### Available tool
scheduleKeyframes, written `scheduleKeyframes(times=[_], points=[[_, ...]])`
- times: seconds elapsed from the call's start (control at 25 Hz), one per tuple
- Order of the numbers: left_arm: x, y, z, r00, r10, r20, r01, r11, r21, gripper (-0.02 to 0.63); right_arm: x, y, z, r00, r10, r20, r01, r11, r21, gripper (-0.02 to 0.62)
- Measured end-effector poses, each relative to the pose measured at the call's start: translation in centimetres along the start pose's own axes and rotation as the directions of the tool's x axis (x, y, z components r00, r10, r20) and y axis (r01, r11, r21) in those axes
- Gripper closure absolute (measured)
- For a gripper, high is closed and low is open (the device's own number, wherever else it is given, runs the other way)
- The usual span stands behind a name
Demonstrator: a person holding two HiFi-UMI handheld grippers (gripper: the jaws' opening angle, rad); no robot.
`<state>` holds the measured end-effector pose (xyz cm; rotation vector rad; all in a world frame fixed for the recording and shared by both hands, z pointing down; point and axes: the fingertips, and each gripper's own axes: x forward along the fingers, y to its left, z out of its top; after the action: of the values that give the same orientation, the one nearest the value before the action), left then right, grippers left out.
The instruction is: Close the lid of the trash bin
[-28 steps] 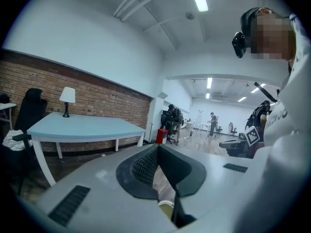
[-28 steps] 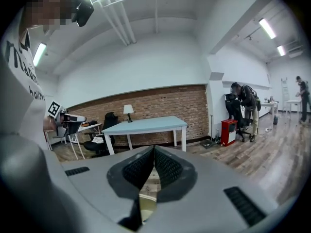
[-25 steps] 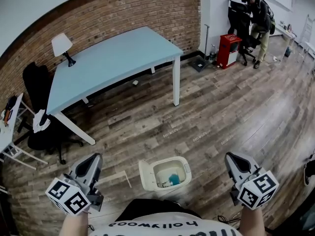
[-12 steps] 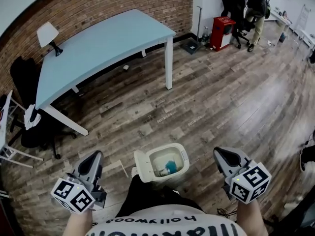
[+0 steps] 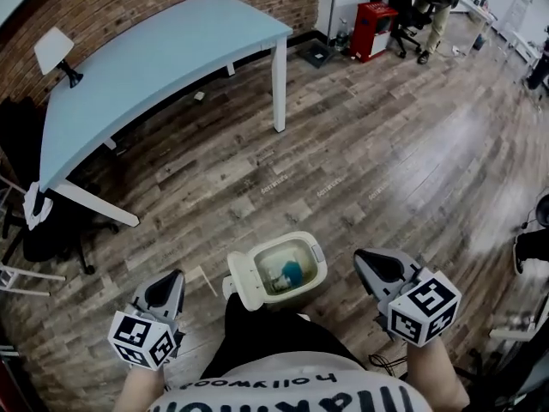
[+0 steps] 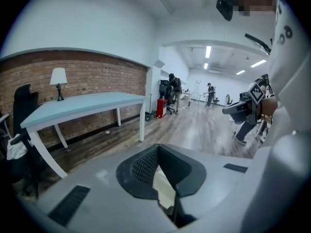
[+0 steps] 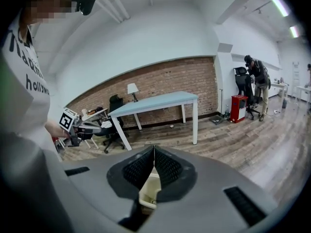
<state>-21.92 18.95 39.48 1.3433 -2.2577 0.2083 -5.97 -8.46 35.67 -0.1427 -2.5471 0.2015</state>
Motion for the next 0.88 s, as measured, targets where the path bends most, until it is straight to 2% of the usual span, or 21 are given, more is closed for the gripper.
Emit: scheduleKeyframes(times=[0.12, 0.2, 0.32, 0.44, 0.56, 0.64, 0.8, 0.88], points=[[1.7, 0.8, -3.1, 0.999, -0.034, -0.026, 0.031, 0.993, -0.112, 0.598, 1.1, 0.8, -1.7, 0.998, -0.005, -0.059, 0.004, 1.000, -0.005, 0.586], [3.0, 1.4, -5.1, 0.998, -0.042, -0.044, 0.033, 0.982, -0.185, 0.598, 1.7, 0.9, -2.8, 0.996, -0.012, -0.084, 0.014, 1.000, 0.024, 0.586], [5.4, 1.3, -8.3, 0.990, -0.096, -0.102, 0.075, 0.979, -0.192, 0.599, 2.6, 0.9, -4.8, 0.992, -0.028, -0.122, 0.041, 0.994, 0.102, 0.586], [7.6, 0.7, -11.8, 0.966, -0.183, -0.183, 0.150, 0.972, -0.182, 0.598, 3.3, 1.5, -7.3, 0.983, -0.034, -0.181, 0.062, 0.987, 0.151, 0.586], [9.4, 0.2, -14.8, 0.931, -0.259, -0.255, 0.211, 0.956, -0.203, 0.598, 3.6, 2.4, -9.5, 0.971, -0.039, -0.237, 0.079, 0.984, 0.160, 0.586], [10.4, -0.3, -16.7, 0.899, -0.309, -0.310, 0.251, 0.944, -0.212, 0.598, 3.8, 2.8, -10.6, 0.964, -0.046, -0.261, 0.096, 0.979, 0.179, 0.586], [10.7, -1.8, -20.0, 0.823, -0.405, -0.398, 0.301, 0.905, -0.300, 0.598, 4.4, 3.3, -12.0, 0.958, -0.059, -0.280, 0.134, 0.957, 0.256, 0.586], [10.1, -3.1, -20.8, 0.772, -0.470, -0.428, 0.350, 0.877, -0.331, 0.598, 4.7, 3.9, -12.0, 0.959, -0.055, -0.279, 0.134, 0.953, 0.271, 0.586]])
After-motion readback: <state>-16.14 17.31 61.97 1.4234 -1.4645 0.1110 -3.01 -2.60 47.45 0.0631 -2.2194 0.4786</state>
